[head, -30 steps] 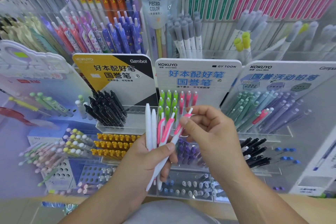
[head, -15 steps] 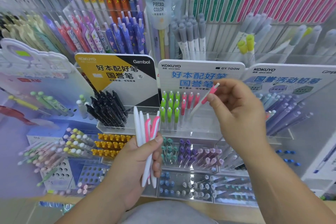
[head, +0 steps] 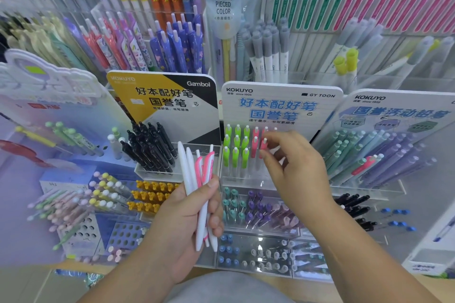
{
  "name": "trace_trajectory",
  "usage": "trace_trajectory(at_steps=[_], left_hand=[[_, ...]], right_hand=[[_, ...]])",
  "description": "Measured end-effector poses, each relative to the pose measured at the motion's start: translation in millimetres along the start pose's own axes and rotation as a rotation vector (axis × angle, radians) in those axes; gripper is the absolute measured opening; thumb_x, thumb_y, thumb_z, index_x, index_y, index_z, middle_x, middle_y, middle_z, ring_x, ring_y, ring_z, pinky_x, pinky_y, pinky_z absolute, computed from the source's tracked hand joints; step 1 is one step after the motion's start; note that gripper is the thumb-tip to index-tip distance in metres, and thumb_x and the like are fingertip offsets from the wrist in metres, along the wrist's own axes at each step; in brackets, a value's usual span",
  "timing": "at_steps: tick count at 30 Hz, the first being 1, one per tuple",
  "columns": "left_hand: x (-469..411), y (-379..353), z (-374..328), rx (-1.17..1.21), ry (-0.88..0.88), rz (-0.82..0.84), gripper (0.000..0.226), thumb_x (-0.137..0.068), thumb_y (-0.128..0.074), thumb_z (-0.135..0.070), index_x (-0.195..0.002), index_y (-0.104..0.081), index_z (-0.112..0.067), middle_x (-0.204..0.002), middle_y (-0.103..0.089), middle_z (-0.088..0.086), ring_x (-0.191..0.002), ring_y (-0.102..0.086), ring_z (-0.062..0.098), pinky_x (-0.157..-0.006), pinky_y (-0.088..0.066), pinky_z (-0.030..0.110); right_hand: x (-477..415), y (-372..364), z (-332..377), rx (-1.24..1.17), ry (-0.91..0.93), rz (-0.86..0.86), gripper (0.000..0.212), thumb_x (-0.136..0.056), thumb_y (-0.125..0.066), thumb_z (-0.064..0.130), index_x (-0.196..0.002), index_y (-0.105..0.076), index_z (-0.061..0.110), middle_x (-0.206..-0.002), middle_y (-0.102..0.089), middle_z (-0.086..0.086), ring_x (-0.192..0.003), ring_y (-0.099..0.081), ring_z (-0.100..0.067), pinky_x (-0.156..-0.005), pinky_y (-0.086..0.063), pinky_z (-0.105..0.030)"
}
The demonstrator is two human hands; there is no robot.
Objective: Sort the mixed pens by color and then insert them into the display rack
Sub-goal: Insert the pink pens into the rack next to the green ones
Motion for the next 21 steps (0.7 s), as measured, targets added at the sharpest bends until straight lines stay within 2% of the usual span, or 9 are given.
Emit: trace_trajectory(at_steps=[6,9,13,15,18,19,21], left_hand=[[1.4,2.1,-3.5,0.016,-0.016,0.014,0.021,-0.085,-0.065,-0.021,-0.1,-0.052,-0.012,-0.06,-0.041,0.005,-0.042,-0.037,0.014,-0.039,-0.039,0.026],[1.4,2.5,-3.9,0.072,0.009,0.03,0.025,-0.082,-0.07,-0.022,-0.1,-0.061,-0.007,-0.061,-0.042,0.006,-0.043,-0.037,0.016,-0.039,-0.039,0.027],[0.7,4.1,-2.5,0.107,0.054,0.037,0.023,-0.085,-0.056,-0.02,-0.099,-0.063,-0.004,-0.064,-0.042,0.008,-0.045,-0.036,0.017,-0.041,-0.039,0.028],[0.8,3.4,-2.1,0.055,0.038,0.031,0.017,-0.084,-0.057,-0.018,-0.09,-0.065,-0.005,-0.066,-0.044,0.01,-0.046,-0.037,0.018,-0.042,-0.039,0.029],[1.6,2.7,-1.6,-0.011,0.02,0.032,0.008,-0.085,-0.067,-0.016,-0.083,-0.071,-0.009,-0.068,-0.047,0.011,-0.046,-0.039,0.018,-0.041,-0.04,0.03],[2.2,1.9,-1.5,-0.031,0.024,0.038,0.009,-0.084,-0.073,-0.015,-0.087,-0.069,-0.008,-0.069,-0.048,0.011,-0.046,-0.04,0.018,-0.041,-0.04,0.03],[3.4,0.9,-0.5,-0.079,0.029,0.065,0.029,-0.078,-0.076,-0.02,-0.098,-0.062,-0.004,-0.069,-0.049,0.011,-0.047,-0.04,0.018,-0.042,-0.041,0.029]], right_hand=[[-0.3,-3.7,-5.1,0.013,-0.048,0.016,0.025,-0.089,-0.07,0.02,-0.114,-0.067,0.017,-0.091,-0.057,0.014,-0.069,-0.046,-0.004,-0.066,-0.047,-0.024],[0.6,-4.3,-6.3,0.004,-0.057,0.032,0.025,-0.09,-0.068,0.02,-0.115,-0.067,0.018,-0.092,-0.061,0.011,-0.067,-0.047,-0.002,-0.066,-0.048,-0.026],[0.8,-4.9,-7.4,-0.015,-0.065,0.035,0.025,-0.091,-0.067,0.019,-0.116,-0.066,0.018,-0.094,-0.059,0.013,-0.066,-0.047,0.008,-0.066,-0.046,-0.025],[0.9,-2.8,-4.5,-0.025,-0.073,0.035,0.028,-0.091,-0.068,0.02,-0.119,-0.064,0.021,-0.092,-0.058,0.014,-0.066,-0.049,0.005,-0.065,-0.047,-0.026],[3.2,7.5,8.0,-0.195,-0.184,0.011,0.043,-0.088,-0.072,0.026,-0.123,-0.051,0.042,-0.086,-0.059,0.014,-0.062,-0.056,-0.01,-0.063,-0.049,-0.021],[4.1,11.7,14.6,-0.282,-0.228,-0.006,0.043,-0.087,-0.072,0.028,-0.118,-0.049,0.047,-0.084,-0.06,0.012,-0.062,-0.058,-0.013,-0.062,-0.049,-0.02],[4.9,19.1,30.3,-0.475,-0.332,-0.014,0.033,-0.086,-0.073,0.028,-0.111,-0.055,0.042,-0.083,-0.064,0.004,-0.062,-0.061,-0.019,-0.06,-0.052,-0.026]])
Point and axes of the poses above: each hand's wrist, its own x-axis away from the middle knuckle, its own y-axis out of the back of the hand, z = x × y, the point moved 2 cm from there along -x, towards the middle knuckle
